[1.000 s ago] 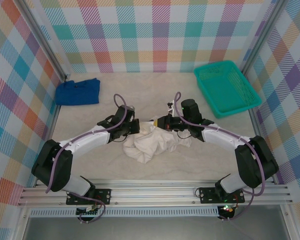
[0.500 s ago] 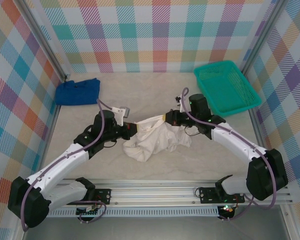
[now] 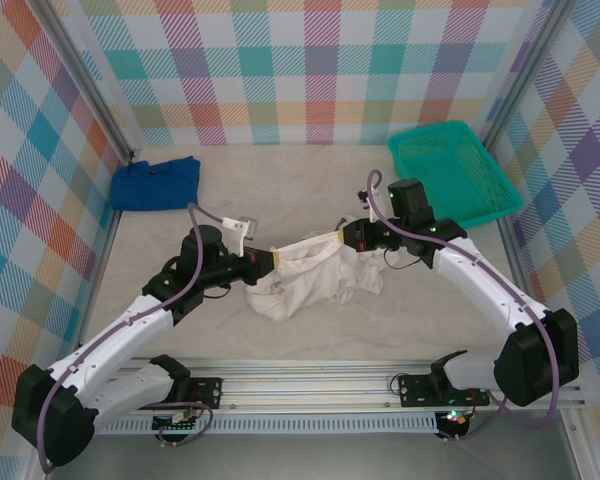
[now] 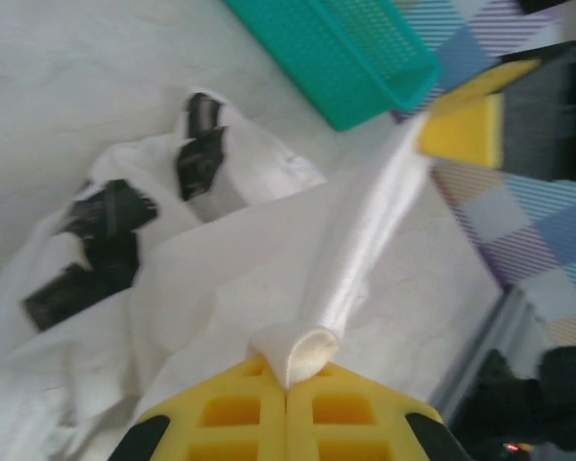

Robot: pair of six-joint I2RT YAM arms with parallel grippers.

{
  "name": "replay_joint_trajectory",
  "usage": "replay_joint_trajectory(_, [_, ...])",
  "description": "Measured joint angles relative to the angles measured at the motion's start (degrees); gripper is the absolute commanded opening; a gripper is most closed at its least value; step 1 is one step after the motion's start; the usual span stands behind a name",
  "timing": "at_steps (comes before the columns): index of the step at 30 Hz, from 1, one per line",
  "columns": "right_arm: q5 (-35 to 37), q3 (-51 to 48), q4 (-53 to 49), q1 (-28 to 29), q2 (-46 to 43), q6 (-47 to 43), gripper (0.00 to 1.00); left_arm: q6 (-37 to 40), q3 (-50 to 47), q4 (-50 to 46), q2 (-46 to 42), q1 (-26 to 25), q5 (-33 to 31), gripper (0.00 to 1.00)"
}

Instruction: Fold the inside-out t-shirt

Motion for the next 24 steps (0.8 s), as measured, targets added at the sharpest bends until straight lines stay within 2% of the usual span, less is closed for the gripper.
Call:
replay_joint_trajectory(4, [-1.05, 2.1, -2.93, 0.0, 0.0, -3.19, 0.0, 3.43, 2.21, -3.74, 2.91, -0.46, -3.74, 0.0])
replay_joint_trajectory(9, [-5.44, 1.42, -4.42, -0.81, -0.2, -3.34, 0.0, 7.58, 2.91, -6.12, 8.09, -5.44, -4.55, 0.01])
replay_joint_trajectory(18, [-7.13, -10.12, -10.82, -1.55, -8.66, 3.43, 0.0, 9.53, 0.11, -4.81, 9.22, -12.52, 3.02, 0.04])
replay_joint_trajectory(24, [-0.72, -14.08, -18.93, -1.55, -12.09, 7.69, 0.0, 11.28, 0.2, -4.87, 13.92, -21.22, 7.02, 0.1])
